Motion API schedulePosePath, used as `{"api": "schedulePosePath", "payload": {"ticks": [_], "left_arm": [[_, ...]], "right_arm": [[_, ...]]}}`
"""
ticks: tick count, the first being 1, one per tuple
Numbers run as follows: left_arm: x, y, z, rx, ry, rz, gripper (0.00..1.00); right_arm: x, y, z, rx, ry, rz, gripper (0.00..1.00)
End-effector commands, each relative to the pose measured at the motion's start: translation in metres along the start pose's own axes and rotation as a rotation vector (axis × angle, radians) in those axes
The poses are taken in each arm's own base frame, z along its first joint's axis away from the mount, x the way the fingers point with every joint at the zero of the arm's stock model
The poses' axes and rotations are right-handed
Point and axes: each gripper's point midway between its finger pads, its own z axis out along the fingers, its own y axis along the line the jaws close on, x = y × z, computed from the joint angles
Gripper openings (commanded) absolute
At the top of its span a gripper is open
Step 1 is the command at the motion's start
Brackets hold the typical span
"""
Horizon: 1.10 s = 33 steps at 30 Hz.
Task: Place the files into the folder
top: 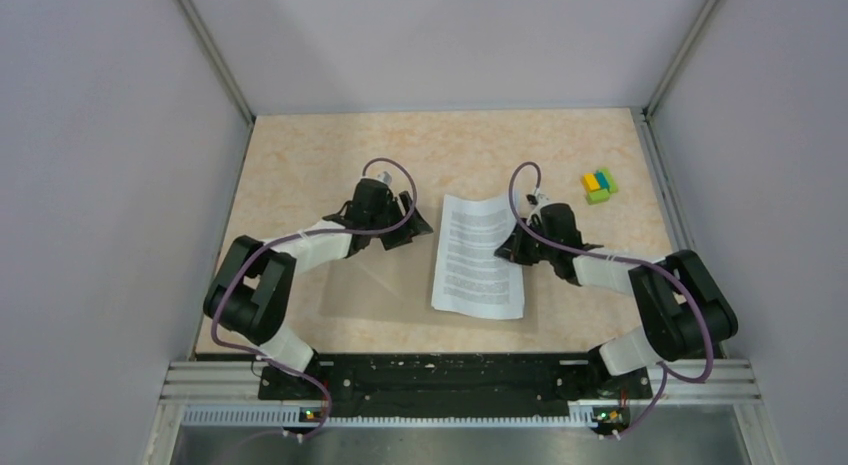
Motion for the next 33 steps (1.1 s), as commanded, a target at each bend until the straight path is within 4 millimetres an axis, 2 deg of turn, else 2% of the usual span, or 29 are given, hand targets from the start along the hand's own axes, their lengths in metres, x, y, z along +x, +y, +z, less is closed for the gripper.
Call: {"api": "schedulePosePath", "payload": {"ticks": [1,6,9,15,22,24,29,33], "left_arm": [[-0.007,-0.026,-0.014,0.099,-0.018,0.033,0.73],[-0.004,-0.048,-0.010,0.222,0.054,0.083,0.82],[0.000,-0.048,0.002,0.230,0.116,0.095,0.84],[0.006,-0.044,0.021,0.229,0.194,0.087,0.79],[0.016,-0.059,0.030,0.295,0.273,0.110,0.74],[0.018,-0.060,0.033,0.295,0.286,0.116,0.70],[0.020,-0.055,0.038,0.267,0.317,0.119,0.50],[0.023,-0.054,0.042,0.248,0.347,0.137,0.42]], "right_arm": [[-0.018,0.014,0.006,-0.030,-0.034,-0.068,0.00],[-0.017,0.016,0.008,-0.043,-0.025,-0.081,0.00],[-0.017,0.017,0.009,-0.046,-0.025,-0.087,0.00],[-0.016,0.016,0.010,-0.050,-0.020,-0.091,0.00],[-0.014,0.016,0.013,-0.058,-0.013,-0.091,0.00],[-0.014,0.016,0.014,-0.059,-0.013,-0.090,0.00],[-0.015,0.017,0.015,-0.062,-0.016,-0.086,0.00],[-0.018,0.019,0.016,-0.067,-0.021,-0.087,0.00]]}}
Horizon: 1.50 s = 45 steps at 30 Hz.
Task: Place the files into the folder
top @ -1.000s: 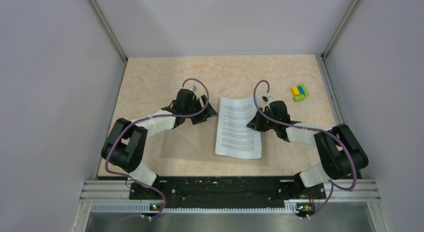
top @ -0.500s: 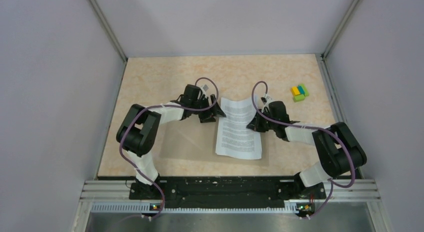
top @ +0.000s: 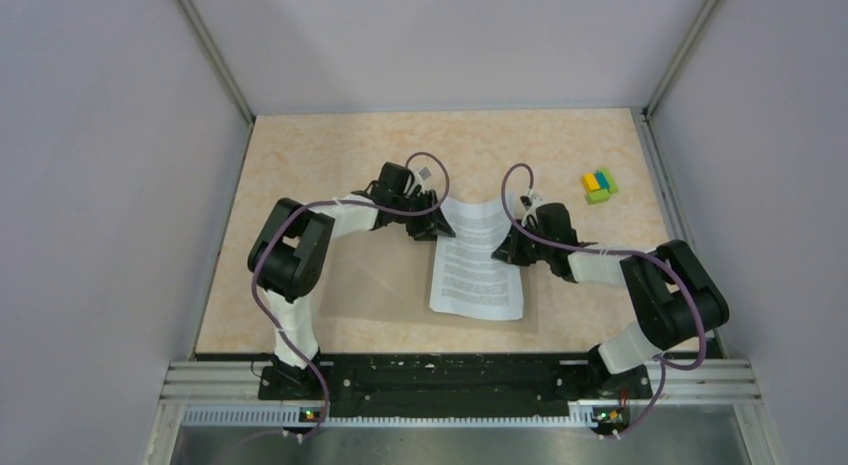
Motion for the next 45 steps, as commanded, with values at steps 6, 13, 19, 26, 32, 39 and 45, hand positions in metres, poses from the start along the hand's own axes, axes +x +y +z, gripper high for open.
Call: {"api": "schedulePosePath", "payload": {"ticks": [6,13,19,26,32,39,45], "left_arm": [[0.003,-0.007,0.005,-0.032,0.061,0.073,0.33],[0.002,-0.008,0.008,-0.159,0.024,0.136,0.02],[-0.006,-0.007,0.006,-0.344,-0.099,0.198,0.00],[-0.017,-0.001,-0.011,-0.671,-0.315,0.252,0.00],[-0.019,-0.005,-0.022,-0.679,-0.421,0.181,0.00],[-0.014,-0.046,-0.028,-0.462,-0.406,0.298,0.00],[0.002,-0.055,-0.042,-0.331,-0.407,0.463,0.00]], "right_arm": [[-0.030,0.020,0.005,-0.056,-0.072,-0.045,0.00],[-0.040,0.033,-0.005,-0.072,-0.105,-0.051,0.00],[-0.053,0.064,-0.027,-0.115,-0.157,-0.054,0.00],[-0.069,0.115,-0.058,-0.207,-0.215,-0.044,0.00],[-0.077,0.126,-0.071,-0.206,-0.253,-0.060,0.00],[-0.065,0.106,-0.067,-0.150,-0.236,-0.103,0.03],[-0.049,0.082,-0.067,-0.224,-0.238,-0.080,0.25]]}}
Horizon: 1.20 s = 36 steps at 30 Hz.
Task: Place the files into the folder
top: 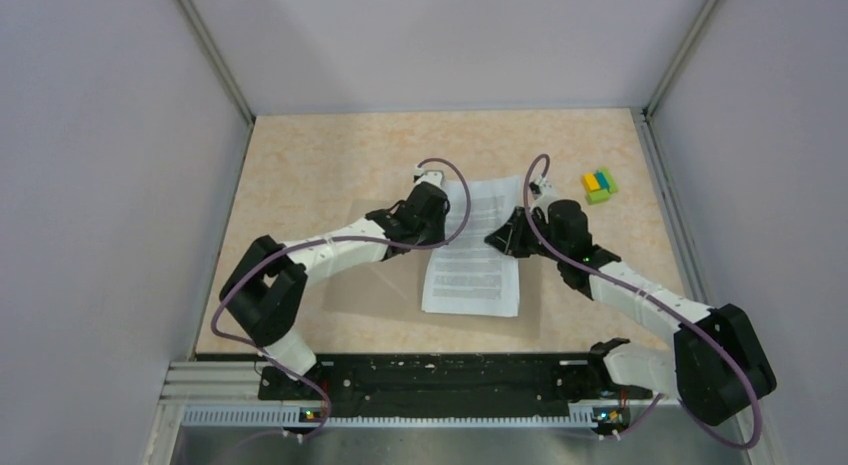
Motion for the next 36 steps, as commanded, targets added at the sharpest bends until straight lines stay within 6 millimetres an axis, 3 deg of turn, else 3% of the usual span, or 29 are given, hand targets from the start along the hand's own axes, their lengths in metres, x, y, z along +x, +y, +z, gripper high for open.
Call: {"api": "schedulePosePath", "payload": {"ticks": [1,5,9,13,17,25,36], "left_arm": [[-0.023,-0.026,-0.030,0.210,-0.144,0.108,0.00],[-0.029,-0.042,-0.050,0.358,-0.241,0.164,0.00],[-0.038,-0.060,-0.075,0.498,-0.344,0.216,0.00],[-0.052,-0.063,-0.095,0.540,-0.464,0.256,0.00],[-0.063,-0.064,-0.118,0.598,-0.616,0.269,0.00],[-0.033,-0.066,-0.126,0.734,-0.661,0.272,0.00],[-0.030,-0.055,-0.125,0.622,-0.741,0.216,0.00]], "right_arm": [[-0.006,-0.001,-0.007,-0.103,-0.057,-0.016,0.28],[-0.007,0.003,-0.005,-0.170,-0.079,-0.041,0.38],[-0.013,0.006,0.000,-0.195,-0.100,-0.052,0.39],[-0.030,0.008,-0.005,-0.181,-0.176,-0.096,0.44],[-0.049,0.021,-0.016,-0.239,-0.275,-0.162,0.49],[-0.031,0.037,-0.033,-0.394,-0.327,-0.198,0.50],[-0.011,0.035,-0.041,-0.419,-0.312,-0.187,0.49]]}}
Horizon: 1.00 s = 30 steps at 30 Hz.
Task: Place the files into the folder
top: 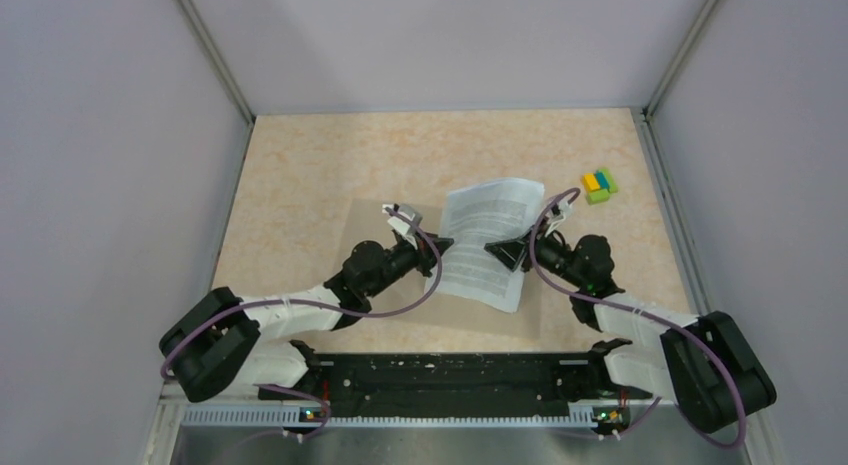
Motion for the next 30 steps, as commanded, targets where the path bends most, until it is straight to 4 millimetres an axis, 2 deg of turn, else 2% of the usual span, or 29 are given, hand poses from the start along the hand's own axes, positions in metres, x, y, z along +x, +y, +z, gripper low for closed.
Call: {"api": "schedulePosePath", "payload": {"ticks": [1,3,7,9,10,12,15,19,23,26,30], "left_arm": [[-0.037,-0.005,0.003,-0.023,-0.150,-0.002,0.00],[-0.038,-0.007,0.005,-0.025,-0.156,-0.011,0.00],[-0.039,-0.013,0.011,-0.018,-0.152,-0.028,0.00],[-0.040,-0.015,0.014,-0.015,-0.143,-0.037,0.00],[-0.041,-0.016,0.019,-0.033,-0.111,-0.054,0.00],[-0.038,-0.013,0.023,-0.085,-0.060,-0.068,0.00],[-0.022,0.000,0.030,-0.195,0.069,-0.111,0.08],[-0.006,0.001,0.054,-0.306,0.257,-0.221,0.11],[0.036,0.012,0.062,-0.429,0.431,-0.287,0.14],[0.060,0.019,0.063,-0.486,0.473,-0.331,0.12],[0.072,0.029,0.063,-0.521,0.476,-0.319,0.15]], "right_arm": [[-0.017,0.017,-0.002,-0.065,-0.061,-0.050,0.49],[-0.016,0.016,-0.002,-0.053,-0.055,-0.044,0.46],[-0.015,0.011,0.000,-0.019,-0.039,-0.035,0.30],[-0.015,0.007,0.001,0.011,-0.021,-0.024,0.15],[-0.014,0.000,0.000,0.077,0.014,0.002,0.00],[-0.011,-0.006,-0.005,0.138,0.045,0.026,0.00],[0.000,-0.024,-0.015,0.273,0.104,0.079,0.00],[0.022,-0.043,-0.019,0.395,0.225,0.171,0.00],[0.038,-0.061,-0.020,0.492,0.299,0.222,0.00],[0.043,-0.071,-0.019,0.527,0.316,0.218,0.00],[0.050,-0.084,-0.012,0.541,0.331,0.210,0.00]]}}
